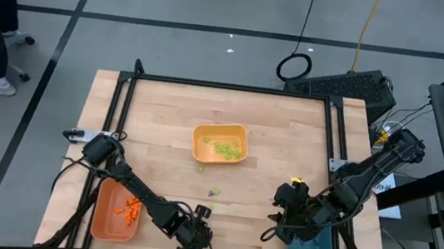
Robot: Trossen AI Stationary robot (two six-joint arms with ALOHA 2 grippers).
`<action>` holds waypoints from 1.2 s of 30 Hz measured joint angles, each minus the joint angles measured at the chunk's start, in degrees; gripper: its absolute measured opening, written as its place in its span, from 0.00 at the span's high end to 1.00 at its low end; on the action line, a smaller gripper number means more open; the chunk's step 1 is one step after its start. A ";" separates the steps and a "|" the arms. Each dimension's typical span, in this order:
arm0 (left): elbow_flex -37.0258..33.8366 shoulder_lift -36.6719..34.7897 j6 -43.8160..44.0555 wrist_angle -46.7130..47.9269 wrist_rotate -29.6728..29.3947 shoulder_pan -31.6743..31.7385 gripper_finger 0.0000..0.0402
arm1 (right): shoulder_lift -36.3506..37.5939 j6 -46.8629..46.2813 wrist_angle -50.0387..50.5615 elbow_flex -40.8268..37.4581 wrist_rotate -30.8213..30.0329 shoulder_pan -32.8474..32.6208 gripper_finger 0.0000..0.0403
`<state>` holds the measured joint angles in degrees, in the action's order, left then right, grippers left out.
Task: Sort Halloween decoration
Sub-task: Put the violet witch hat toy into the blue bin
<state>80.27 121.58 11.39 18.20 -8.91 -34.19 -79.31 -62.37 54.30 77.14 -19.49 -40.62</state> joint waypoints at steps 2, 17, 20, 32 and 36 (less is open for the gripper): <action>0.00 0.02 -0.17 0.00 0.08 0.29 0.71 | 0.00 0.00 -0.02 0.00 0.00 0.00 0.52; 0.00 0.06 0.26 -0.15 0.89 0.89 0.85 | 0.00 0.00 0.00 0.00 -0.04 0.00 0.52; 0.00 0.18 0.39 -1.38 0.42 0.92 0.85 | 0.00 0.00 0.00 0.00 -0.10 0.00 0.52; 0.42 0.28 3.39 -2.74 -1.84 1.48 0.85 | 0.00 -0.04 0.00 0.00 -0.39 0.02 0.52; 0.42 0.28 6.29 -3.14 -1.73 1.89 0.85 | 0.00 -0.62 0.00 0.02 -0.39 0.02 0.52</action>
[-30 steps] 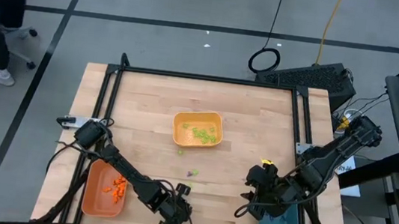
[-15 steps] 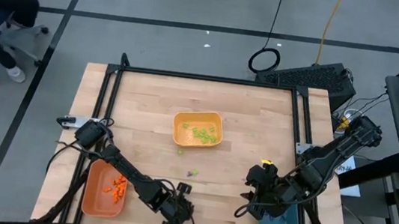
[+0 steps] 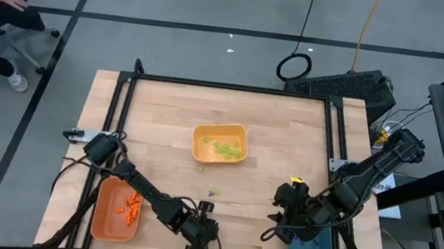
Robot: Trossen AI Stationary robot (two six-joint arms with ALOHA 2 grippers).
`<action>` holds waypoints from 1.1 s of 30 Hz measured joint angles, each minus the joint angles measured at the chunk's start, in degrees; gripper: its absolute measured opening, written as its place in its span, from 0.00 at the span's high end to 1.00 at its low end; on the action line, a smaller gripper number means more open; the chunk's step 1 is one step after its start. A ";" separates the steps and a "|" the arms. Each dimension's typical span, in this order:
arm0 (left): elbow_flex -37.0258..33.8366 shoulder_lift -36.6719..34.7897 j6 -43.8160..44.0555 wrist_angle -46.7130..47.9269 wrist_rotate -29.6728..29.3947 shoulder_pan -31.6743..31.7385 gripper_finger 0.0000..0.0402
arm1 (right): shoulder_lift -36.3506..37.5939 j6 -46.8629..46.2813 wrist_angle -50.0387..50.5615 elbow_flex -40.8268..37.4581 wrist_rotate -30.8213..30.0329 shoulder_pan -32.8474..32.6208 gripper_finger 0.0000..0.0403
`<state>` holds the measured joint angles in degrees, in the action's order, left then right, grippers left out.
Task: Sort Halloween decoration
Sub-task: Put the violet witch hat toy into the blue bin
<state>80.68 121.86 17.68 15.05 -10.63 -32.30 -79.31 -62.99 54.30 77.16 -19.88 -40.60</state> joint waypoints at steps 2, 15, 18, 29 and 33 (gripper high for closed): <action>0.00 0.00 1.31 -0.77 0.71 0.14 0.85 | 0.00 -0.01 0.01 -0.02 0.00 0.00 0.52; 0.02 -0.02 6.16 -4.52 1.18 0.50 0.85 | 0.00 0.03 0.02 -0.02 -1.11 0.04 0.52; 0.04 -0.07 7.41 -4.53 1.18 0.70 0.85 | 0.00 0.03 0.00 0.00 -1.11 0.04 0.52; 0.41 -0.50 7.54 -4.26 2.59 1.14 0.85 | 0.00 0.05 0.00 -0.02 -1.22 0.04 0.52; 1.77 -1.29 10.37 -4.59 3.34 1.49 0.85 | 0.00 -0.25 0.00 -0.02 -1.27 0.04 0.52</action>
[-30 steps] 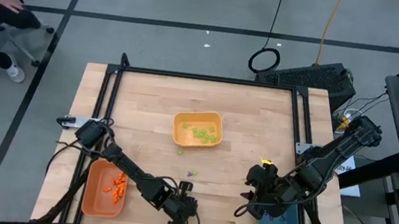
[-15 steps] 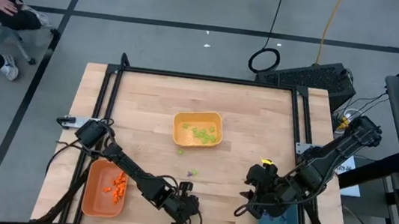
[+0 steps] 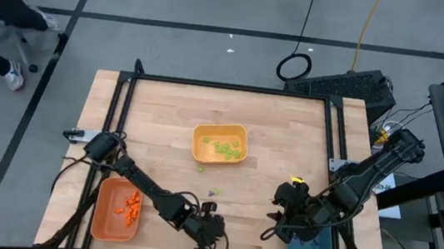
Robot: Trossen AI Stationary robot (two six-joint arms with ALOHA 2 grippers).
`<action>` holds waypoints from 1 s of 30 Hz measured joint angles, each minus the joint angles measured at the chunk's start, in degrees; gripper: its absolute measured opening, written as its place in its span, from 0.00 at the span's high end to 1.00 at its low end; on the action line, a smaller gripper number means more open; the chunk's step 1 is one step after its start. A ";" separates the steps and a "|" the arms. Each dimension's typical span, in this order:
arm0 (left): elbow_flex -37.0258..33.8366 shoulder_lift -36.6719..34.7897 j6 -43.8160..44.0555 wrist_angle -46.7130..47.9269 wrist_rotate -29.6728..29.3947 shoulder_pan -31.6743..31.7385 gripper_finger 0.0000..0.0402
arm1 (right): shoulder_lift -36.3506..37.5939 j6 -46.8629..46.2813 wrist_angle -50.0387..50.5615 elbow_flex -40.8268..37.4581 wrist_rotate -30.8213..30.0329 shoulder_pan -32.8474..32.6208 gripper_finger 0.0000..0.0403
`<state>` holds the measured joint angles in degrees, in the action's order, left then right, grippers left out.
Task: Sort Halloween decoration
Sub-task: Put the violet witch hat toy into the blue bin
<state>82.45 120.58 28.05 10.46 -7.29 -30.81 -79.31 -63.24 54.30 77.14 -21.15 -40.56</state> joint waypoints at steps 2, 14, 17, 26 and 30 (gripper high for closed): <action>0.29 -0.07 0.08 -0.32 -0.30 0.04 0.85 | 0.00 -0.04 0.00 0.00 -0.02 0.00 0.52; 0.37 1.02 4.18 -0.35 -11.24 -0.96 0.84 | 0.00 -0.63 0.00 0.00 -0.04 0.00 0.52; 0.30 2.33 4.17 -2.15 -11.67 -2.02 0.79 | 0.00 -0.51 0.02 0.00 -0.07 0.00 0.52; 0.35 3.04 5.95 -5.71 -17.16 -4.62 0.56 | 0.00 -0.57 0.39 0.02 -0.09 0.02 0.52; 0.35 3.14 8.39 -3.30 -17.24 -4.58 0.55 | 0.00 -0.33 0.42 0.02 -0.43 0.00 0.52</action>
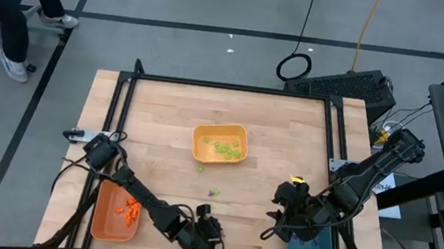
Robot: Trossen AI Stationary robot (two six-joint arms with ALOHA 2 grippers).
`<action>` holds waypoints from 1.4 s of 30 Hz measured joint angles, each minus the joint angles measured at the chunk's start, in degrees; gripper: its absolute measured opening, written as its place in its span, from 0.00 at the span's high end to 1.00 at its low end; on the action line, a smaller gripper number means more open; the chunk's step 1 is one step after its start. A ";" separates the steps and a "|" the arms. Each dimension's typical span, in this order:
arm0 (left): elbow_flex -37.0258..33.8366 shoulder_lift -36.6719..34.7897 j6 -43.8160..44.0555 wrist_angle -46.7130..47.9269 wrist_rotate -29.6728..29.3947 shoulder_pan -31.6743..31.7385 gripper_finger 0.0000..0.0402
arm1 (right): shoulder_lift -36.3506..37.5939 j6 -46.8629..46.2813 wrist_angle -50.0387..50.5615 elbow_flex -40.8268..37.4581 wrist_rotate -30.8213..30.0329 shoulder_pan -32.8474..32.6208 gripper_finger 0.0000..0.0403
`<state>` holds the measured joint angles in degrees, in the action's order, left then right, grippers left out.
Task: Sort Halloween decoration
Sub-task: Put the violet witch hat toy into the blue bin
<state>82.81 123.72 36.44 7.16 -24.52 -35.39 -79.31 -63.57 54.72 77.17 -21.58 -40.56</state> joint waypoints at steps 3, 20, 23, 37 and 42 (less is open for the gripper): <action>0.00 1.08 0.77 -1.08 -0.27 0.05 0.55 | 0.00 0.24 0.00 0.00 -1.25 0.02 0.52; -0.04 2.47 -2.77 -3.65 -0.45 0.54 0.71 | 0.00 -1.31 -0.12 -0.01 -1.14 -0.02 0.52; -0.04 2.88 -2.80 -3.72 -0.31 0.78 0.77 | 0.00 -1.31 -0.13 0.00 -1.14 -0.02 0.52; 0.09 4.31 -5.32 -3.91 0.47 1.34 0.96 | 0.00 -1.75 -0.01 0.00 -0.99 -0.04 0.52; 0.09 4.24 -5.32 -3.91 0.46 2.25 0.98 | 0.00 -1.75 0.02 0.00 -1.03 -0.06 0.52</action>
<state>82.89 127.96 31.11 3.25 -24.06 -33.14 -79.31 -65.32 54.74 77.17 -22.61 -40.62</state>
